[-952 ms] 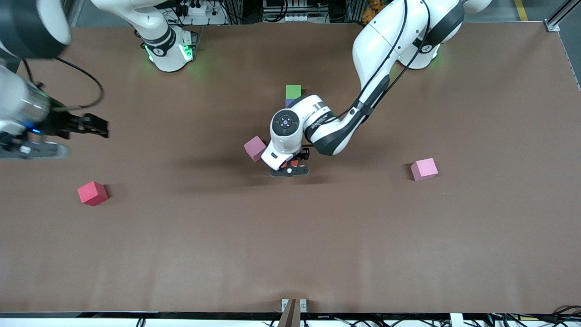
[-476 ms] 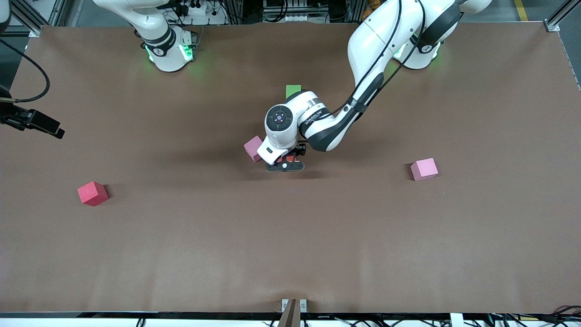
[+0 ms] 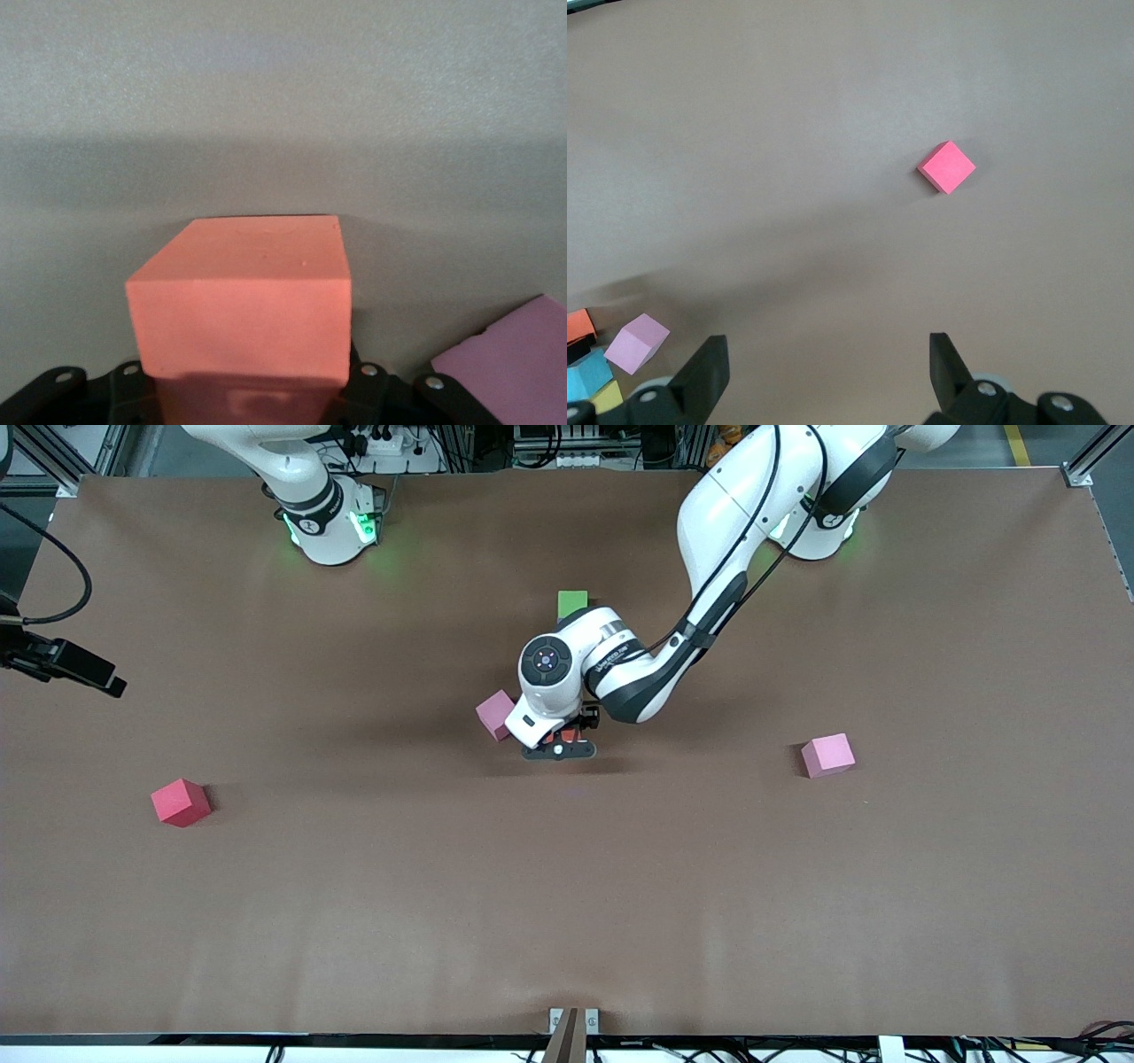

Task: Arrange blocks into number 1
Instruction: 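Place the orange cube after the cyan cube with the left gripper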

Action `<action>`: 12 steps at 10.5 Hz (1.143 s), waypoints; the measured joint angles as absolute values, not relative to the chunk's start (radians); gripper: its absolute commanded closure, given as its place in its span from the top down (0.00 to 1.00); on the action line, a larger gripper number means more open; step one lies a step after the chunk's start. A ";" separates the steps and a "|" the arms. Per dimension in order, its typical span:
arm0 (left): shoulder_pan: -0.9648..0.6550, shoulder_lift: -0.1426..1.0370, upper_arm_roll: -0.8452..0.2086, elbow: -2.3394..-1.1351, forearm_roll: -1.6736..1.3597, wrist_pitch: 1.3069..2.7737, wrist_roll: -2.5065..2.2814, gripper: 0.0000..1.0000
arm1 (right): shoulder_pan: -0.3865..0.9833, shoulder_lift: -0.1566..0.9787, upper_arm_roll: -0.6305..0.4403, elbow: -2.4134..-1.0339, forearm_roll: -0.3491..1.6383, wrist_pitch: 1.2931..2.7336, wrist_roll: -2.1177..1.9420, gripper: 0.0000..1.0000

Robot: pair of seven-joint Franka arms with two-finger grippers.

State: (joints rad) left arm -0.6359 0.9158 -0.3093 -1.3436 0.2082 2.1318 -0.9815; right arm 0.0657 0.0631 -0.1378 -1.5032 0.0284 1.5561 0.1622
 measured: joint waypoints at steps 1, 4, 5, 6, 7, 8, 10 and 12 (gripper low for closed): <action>-0.637 0.916 -0.309 -1.349 0.208 2.128 -0.982 0.00 | 0.063 0.063 -0.138 -1.503 0.029 1.556 0.148 1.00; -0.645 0.915 -0.310 -1.351 0.208 2.117 -0.980 0.47 | 0.055 0.063 -0.138 -1.503 0.038 1.556 0.124 1.00; -0.648 0.914 -0.311 -1.351 0.208 2.110 -0.980 0.99 | 0.055 0.063 -0.138 -1.503 0.038 1.556 0.124 1.00; -0.650 0.914 -0.311 -1.351 0.208 2.102 -0.980 1.00 | 0.054 0.063 -0.138 -1.503 0.039 1.556 0.123 1.00; -0.651 0.914 -0.311 -1.351 0.208 2.098 -0.987 1.00 | 0.054 0.063 -0.138 -1.503 0.039 1.556 0.123 1.00; -0.649 0.912 -0.310 -1.351 0.208 2.097 -0.996 1.00 | 0.054 0.063 -0.138 -1.503 0.039 1.556 0.122 1.00; -0.635 0.889 -0.304 -1.347 0.208 2.097 -1.019 1.00 | 0.054 0.063 -0.137 -1.503 0.039 1.556 0.122 1.00; -0.609 0.822 -0.267 -1.337 0.208 2.070 -1.066 1.00 | 0.054 0.063 -0.137 -1.504 0.039 1.556 0.122 1.00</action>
